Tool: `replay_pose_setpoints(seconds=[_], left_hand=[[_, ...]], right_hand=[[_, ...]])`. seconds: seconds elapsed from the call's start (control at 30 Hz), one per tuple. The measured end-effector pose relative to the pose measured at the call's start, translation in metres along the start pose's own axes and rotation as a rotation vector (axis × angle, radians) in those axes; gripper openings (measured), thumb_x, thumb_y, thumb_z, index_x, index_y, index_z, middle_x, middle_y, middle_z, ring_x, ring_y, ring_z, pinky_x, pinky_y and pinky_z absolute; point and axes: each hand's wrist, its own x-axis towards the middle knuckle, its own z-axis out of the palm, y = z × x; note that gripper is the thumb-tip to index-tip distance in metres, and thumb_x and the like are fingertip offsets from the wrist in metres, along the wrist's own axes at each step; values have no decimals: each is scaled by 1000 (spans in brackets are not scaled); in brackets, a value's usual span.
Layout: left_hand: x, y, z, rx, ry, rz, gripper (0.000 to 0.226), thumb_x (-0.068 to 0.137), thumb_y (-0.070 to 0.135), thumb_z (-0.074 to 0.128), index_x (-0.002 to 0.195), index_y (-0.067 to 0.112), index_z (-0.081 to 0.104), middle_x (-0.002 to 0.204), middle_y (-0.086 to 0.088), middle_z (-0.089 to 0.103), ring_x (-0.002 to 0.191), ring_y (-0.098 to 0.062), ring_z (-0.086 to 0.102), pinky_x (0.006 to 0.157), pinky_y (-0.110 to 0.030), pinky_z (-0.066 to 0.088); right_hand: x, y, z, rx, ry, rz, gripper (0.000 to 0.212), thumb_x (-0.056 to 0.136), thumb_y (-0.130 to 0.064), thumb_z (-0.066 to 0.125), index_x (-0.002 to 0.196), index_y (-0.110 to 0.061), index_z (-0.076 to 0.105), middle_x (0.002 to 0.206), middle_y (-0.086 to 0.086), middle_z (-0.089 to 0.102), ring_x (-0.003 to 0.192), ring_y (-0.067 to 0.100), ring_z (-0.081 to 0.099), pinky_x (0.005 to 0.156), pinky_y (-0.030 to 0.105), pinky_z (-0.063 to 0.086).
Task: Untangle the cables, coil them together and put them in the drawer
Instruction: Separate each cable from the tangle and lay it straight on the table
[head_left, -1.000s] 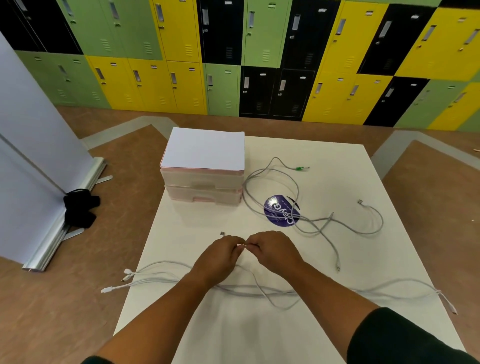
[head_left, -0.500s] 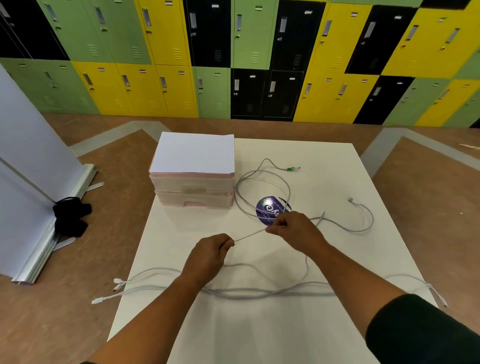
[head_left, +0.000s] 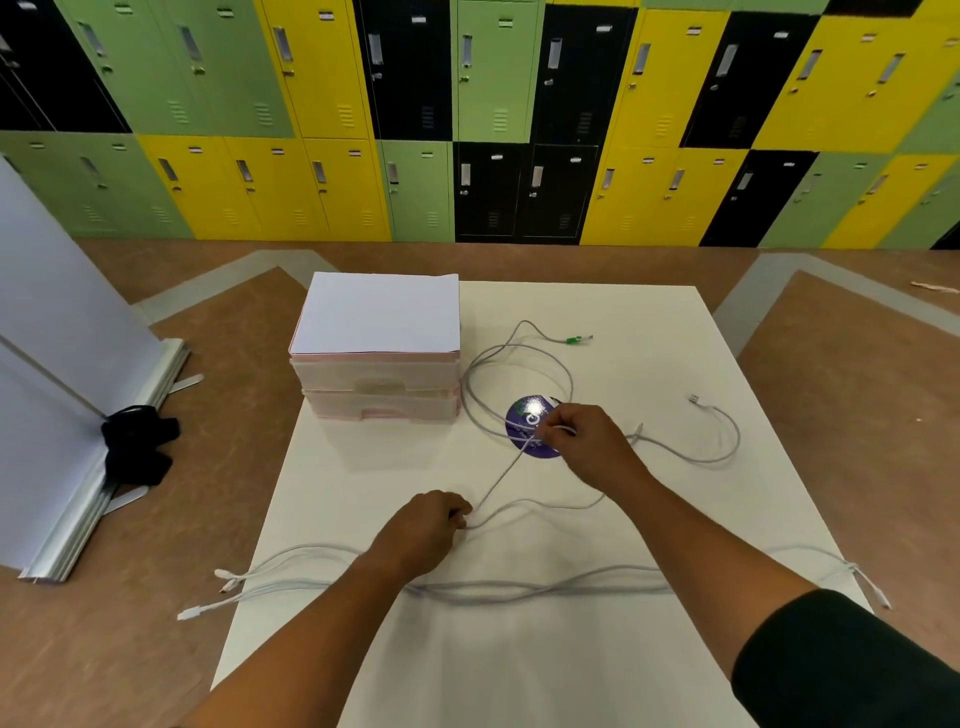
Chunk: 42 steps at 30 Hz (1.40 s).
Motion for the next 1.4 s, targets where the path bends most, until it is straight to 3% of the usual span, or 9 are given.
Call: replay_pose_setpoints(seconds=[0.17, 0.4, 0.53, 0.67, 0.83, 1.07, 1.2, 1.3, 1.4], left_hand=[[7, 16, -3, -14, 13, 6, 36, 104, 23, 43, 137, 19, 57, 134, 0, 62, 124, -17, 57, 104, -26, 40], [25, 71, -14, -362, 23, 137, 32, 102, 9, 38, 113, 11, 67, 96, 3, 70, 81, -10, 68, 81, -27, 53], [33, 75, -12, -462, 78, 101, 28, 101, 8, 45, 96, 1, 71, 69, 1, 61, 57, -4, 52, 64, -23, 44], [31, 76, -10, -550, 116, 76, 22, 100, 15, 55, 97, 8, 76, 77, 11, 69, 67, 9, 58, 65, -8, 41], [34, 71, -3, -499, 117, 76, 17, 96, 27, 64, 88, 19, 78, 82, 4, 75, 79, -12, 66, 72, -22, 46], [30, 70, -8, -505, 188, 70, 14, 94, 20, 67, 85, 23, 78, 86, 10, 75, 82, 0, 66, 71, -9, 46], [30, 71, -9, -533, 178, 75, 12, 94, 21, 67, 92, 17, 78, 72, 15, 70, 66, 4, 61, 63, -7, 43], [33, 70, -6, -503, 124, 51, 16, 98, 19, 61, 97, 15, 77, 68, 8, 66, 55, 1, 55, 59, -11, 43], [36, 72, -5, -491, 89, 19, 21, 101, 12, 53, 107, 10, 73, 76, 0, 69, 57, -5, 57, 61, -17, 48]], right_hand=[[-6, -4, 9, -127, -36, -45, 15, 83, -27, 74, 71, -28, 66, 78, -10, 68, 85, 7, 64, 76, 30, 51], [-14, -9, 18, -229, -73, -72, 12, 86, -36, 70, 77, -29, 69, 75, -18, 68, 86, -1, 64, 80, 33, 54], [-11, -4, 11, -240, -62, -39, 20, 81, -51, 69, 82, -31, 70, 79, -14, 70, 82, 5, 65, 77, 36, 55], [-12, -3, 3, -219, -155, -26, 15, 90, -36, 63, 80, -31, 72, 83, -8, 71, 83, 10, 64, 81, 38, 54], [-19, -1, -3, -158, -200, -15, 16, 96, -25, 61, 92, -17, 75, 62, -20, 61, 61, -2, 53, 66, 24, 43], [-22, 18, -21, -158, -96, 118, 36, 85, -45, 72, 66, -15, 72, 46, -8, 49, 47, 9, 44, 57, 27, 37], [-24, 21, -27, -61, -27, 157, 37, 86, -42, 72, 65, -12, 73, 47, -10, 56, 45, 5, 48, 56, 27, 38], [-21, 16, -28, 59, -25, 123, 24, 93, -25, 64, 77, -14, 77, 76, -7, 74, 75, 12, 67, 70, 29, 46], [-19, 11, -29, 85, -60, 105, 19, 96, -15, 59, 88, -10, 75, 62, -19, 65, 60, -4, 56, 63, 24, 39]])
